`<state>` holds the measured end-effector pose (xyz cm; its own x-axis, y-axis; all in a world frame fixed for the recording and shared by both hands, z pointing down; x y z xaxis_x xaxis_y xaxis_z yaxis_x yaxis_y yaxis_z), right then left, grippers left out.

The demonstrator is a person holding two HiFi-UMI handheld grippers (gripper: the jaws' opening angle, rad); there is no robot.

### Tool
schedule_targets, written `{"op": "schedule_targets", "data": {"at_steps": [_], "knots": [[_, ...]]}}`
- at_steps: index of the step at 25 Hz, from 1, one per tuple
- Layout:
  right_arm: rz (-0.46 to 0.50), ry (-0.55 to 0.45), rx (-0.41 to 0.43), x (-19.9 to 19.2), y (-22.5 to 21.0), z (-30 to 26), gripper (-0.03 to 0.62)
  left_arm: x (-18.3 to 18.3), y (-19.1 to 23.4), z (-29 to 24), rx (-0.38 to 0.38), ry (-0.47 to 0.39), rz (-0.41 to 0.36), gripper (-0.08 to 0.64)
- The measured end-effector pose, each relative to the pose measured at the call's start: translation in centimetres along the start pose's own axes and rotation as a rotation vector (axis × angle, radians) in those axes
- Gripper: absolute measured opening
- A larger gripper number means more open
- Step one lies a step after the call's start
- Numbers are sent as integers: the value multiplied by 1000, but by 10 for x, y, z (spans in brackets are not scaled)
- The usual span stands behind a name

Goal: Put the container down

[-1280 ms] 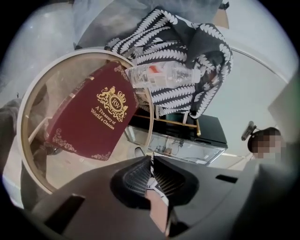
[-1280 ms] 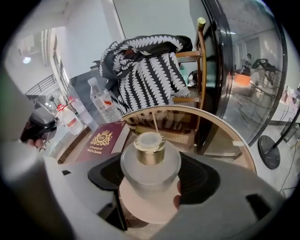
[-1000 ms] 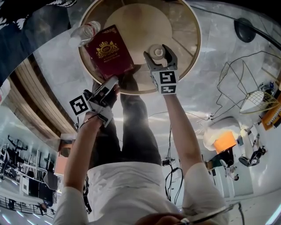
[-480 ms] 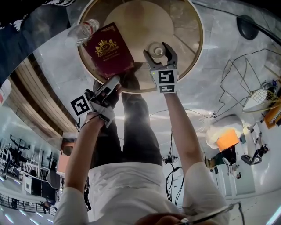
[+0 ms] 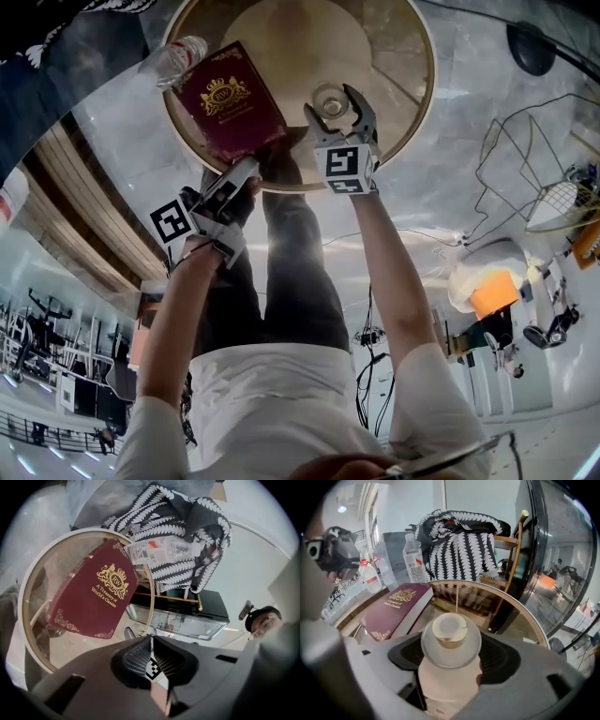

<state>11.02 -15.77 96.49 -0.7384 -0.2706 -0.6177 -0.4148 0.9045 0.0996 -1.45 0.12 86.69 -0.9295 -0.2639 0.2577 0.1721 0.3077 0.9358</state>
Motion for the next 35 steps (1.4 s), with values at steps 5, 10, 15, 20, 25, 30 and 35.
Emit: {"op": "schedule_targets", "data": {"at_steps": [5, 10, 15, 20, 25, 30, 35], "knots": [[8, 4, 6, -1, 0, -1, 337, -7, 2, 1, 1, 15, -5, 21], [31, -5, 22, 12, -4, 10, 356, -10, -9, 2, 7, 45, -47, 21], [48, -23, 51, 30, -9, 30, 356, -10, -36, 3, 17, 92, -122, 21], [54, -58, 72, 67, -17, 77, 294, -13, -82, 1, 22, 157, -252, 21], [67, -111, 91, 118, -26, 144, 245, -20, -150, -2, 45, 234, -455, 21], [60, -184, 117, 169, -37, 221, 106, -34, -217, 2, -16, 224, -564, 21], [74, -234, 144, 206, -39, 287, 72, -42, -282, 8, -54, 222, -741, 21]]}}
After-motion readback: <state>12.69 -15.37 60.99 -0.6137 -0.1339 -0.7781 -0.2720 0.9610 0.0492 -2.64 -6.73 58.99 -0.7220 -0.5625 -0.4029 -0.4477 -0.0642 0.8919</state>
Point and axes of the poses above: the fingertips, and each gripper's own axes: z backward along the fingers, y to its left, x out of its top, the point moved 6 cm from there along z, backward along the fingers, and after that the axes turned 8 degrees about -x, right-handed, at the moved point
